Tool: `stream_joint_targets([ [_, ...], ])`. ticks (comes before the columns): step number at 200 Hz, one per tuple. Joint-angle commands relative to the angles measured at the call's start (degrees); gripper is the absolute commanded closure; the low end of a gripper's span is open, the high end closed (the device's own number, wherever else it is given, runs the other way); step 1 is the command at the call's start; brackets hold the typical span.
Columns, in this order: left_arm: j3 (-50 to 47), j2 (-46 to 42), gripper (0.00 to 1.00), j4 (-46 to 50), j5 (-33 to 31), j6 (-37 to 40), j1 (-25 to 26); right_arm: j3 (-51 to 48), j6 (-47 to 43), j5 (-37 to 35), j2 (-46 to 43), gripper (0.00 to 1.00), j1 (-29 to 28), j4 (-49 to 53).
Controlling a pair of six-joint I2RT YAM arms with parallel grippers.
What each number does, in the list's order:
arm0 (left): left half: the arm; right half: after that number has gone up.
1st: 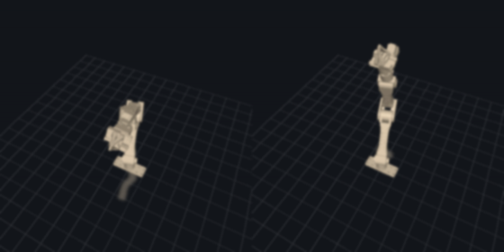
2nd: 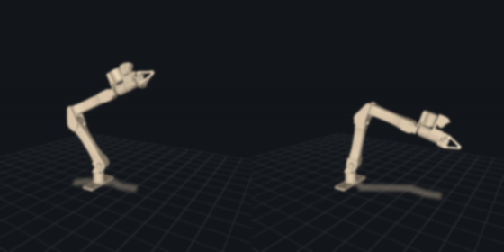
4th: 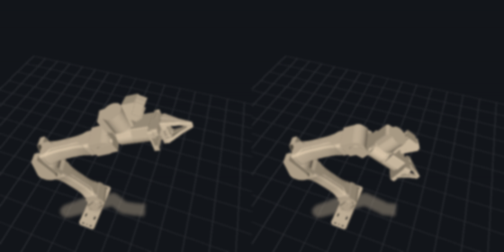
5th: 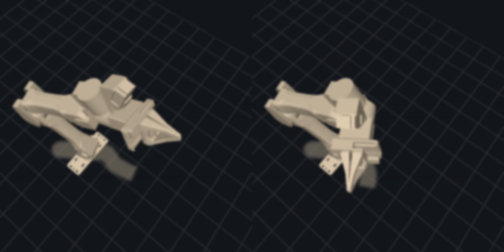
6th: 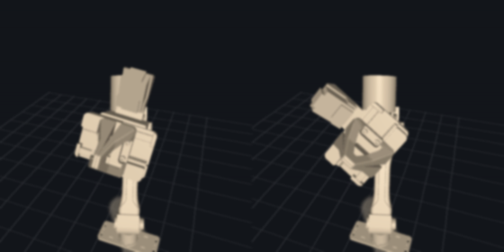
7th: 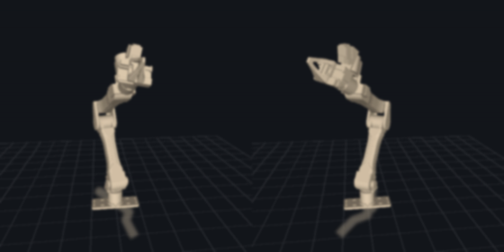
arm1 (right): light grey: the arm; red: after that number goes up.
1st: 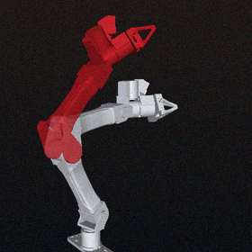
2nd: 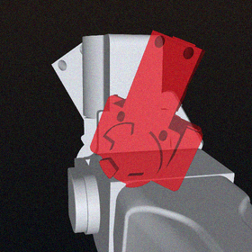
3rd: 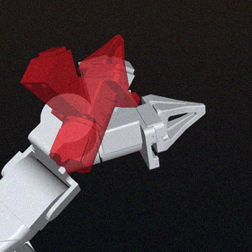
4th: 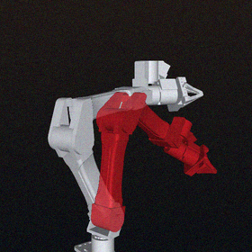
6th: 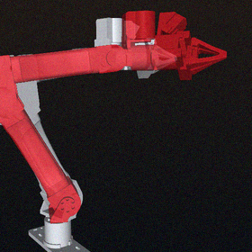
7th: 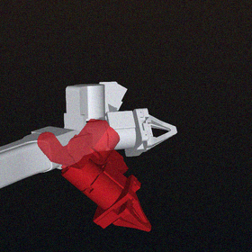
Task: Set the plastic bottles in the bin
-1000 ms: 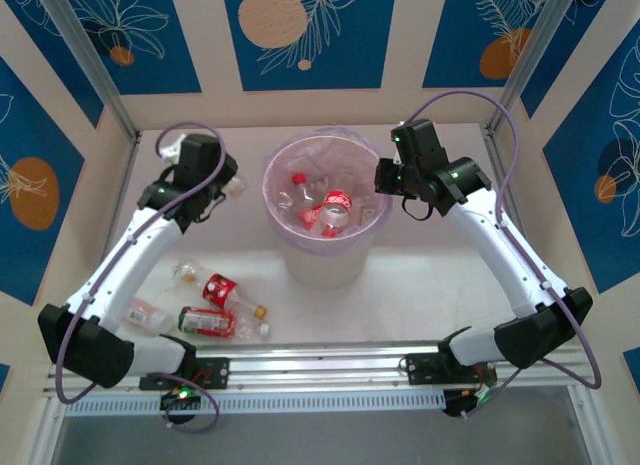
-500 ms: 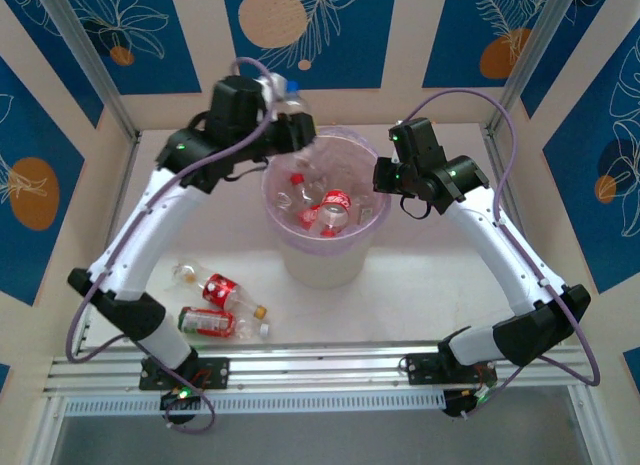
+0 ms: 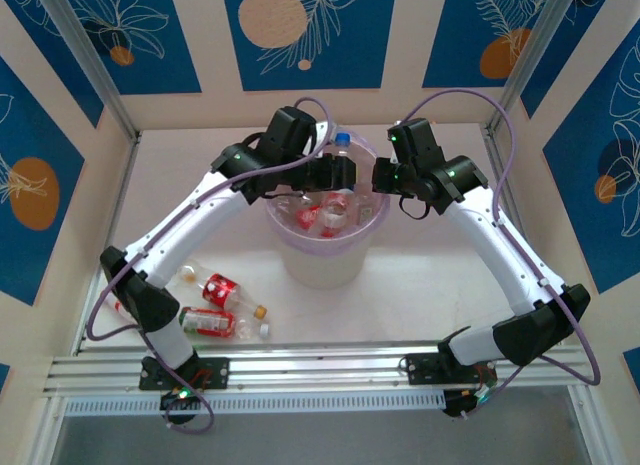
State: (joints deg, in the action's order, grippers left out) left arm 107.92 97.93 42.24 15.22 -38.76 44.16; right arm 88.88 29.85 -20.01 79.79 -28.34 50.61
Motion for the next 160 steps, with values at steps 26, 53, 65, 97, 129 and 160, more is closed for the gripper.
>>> stream_joint_targets([
  [26,-3.4,2.5,0.86,-1.7,2.1,-0.9,0.2,1.6,0.0,1.0,1.2,0.85,-0.9,0.8],
  [53,-4.6,2.9,0.60,-2.3,1.9,-1.1,-0.1,1.3,0.0,1.0,1.1,0.85,-0.9,0.7],
  [65,-5.4,2.6,0.49,-3.0,1.8,-1.4,-0.3,1.2,-0.1,0.9,1.2,0.85,-0.8,0.7],
  [97,-6.8,1.6,0.26,-4.4,1.6,-1.7,-1.2,1.3,-0.2,1.0,1.4,0.85,-0.8,0.5],
  [129,-6.6,0.4,0.10,-3.8,0.3,-0.1,-1.8,1.1,-0.2,1.1,1.5,0.86,-0.9,0.5],
  [160,-6.5,-1.4,0.09,-2.7,-1.6,1.0,-3.3,1.4,-0.2,1.2,1.5,0.85,-0.8,0.4],
])
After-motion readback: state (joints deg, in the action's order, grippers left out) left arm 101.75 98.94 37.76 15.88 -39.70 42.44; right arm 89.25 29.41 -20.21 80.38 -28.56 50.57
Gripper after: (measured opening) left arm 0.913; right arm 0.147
